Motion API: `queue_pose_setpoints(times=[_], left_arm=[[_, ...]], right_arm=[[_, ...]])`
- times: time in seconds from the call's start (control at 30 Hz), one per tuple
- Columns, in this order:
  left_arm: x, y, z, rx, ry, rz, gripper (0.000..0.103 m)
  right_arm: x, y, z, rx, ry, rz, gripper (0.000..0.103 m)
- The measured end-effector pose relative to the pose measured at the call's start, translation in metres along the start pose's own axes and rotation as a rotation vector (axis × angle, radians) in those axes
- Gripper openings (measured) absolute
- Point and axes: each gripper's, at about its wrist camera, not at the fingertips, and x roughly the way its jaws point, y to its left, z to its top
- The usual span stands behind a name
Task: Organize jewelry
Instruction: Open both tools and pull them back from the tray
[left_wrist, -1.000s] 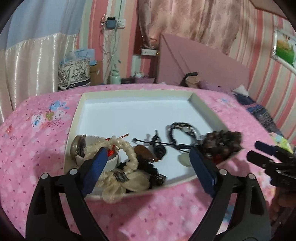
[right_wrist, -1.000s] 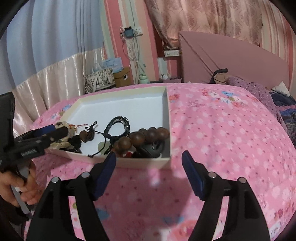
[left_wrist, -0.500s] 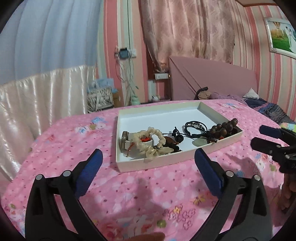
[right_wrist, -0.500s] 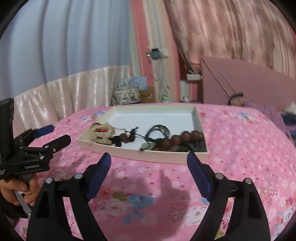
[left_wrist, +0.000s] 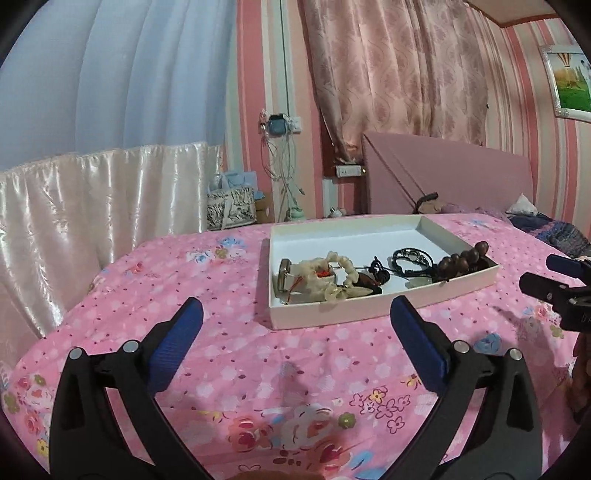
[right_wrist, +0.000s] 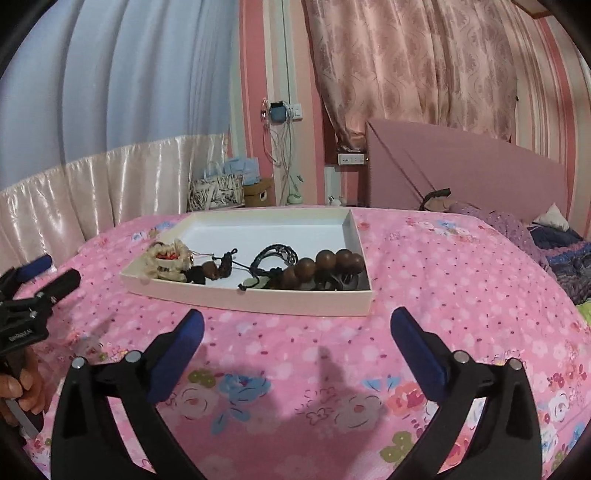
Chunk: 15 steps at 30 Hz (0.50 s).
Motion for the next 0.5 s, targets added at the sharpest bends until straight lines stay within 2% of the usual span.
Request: queue_pose_setpoints(times=[0.17,0.5], left_arm=[[0.0002,-0.0067,0.0000,0.039,0.007,0.020,0.100],[0.0012,-0.0049,0.0001,0.029,0.006,0.027,0.100]], right_arm=[[-0.0056,0.0062,-0.0018,-0.039,-0.030,-0.013,0.101],[-0.0031,0.0007,-0.0006,-0.009,-0.011,-0.022,0.101]])
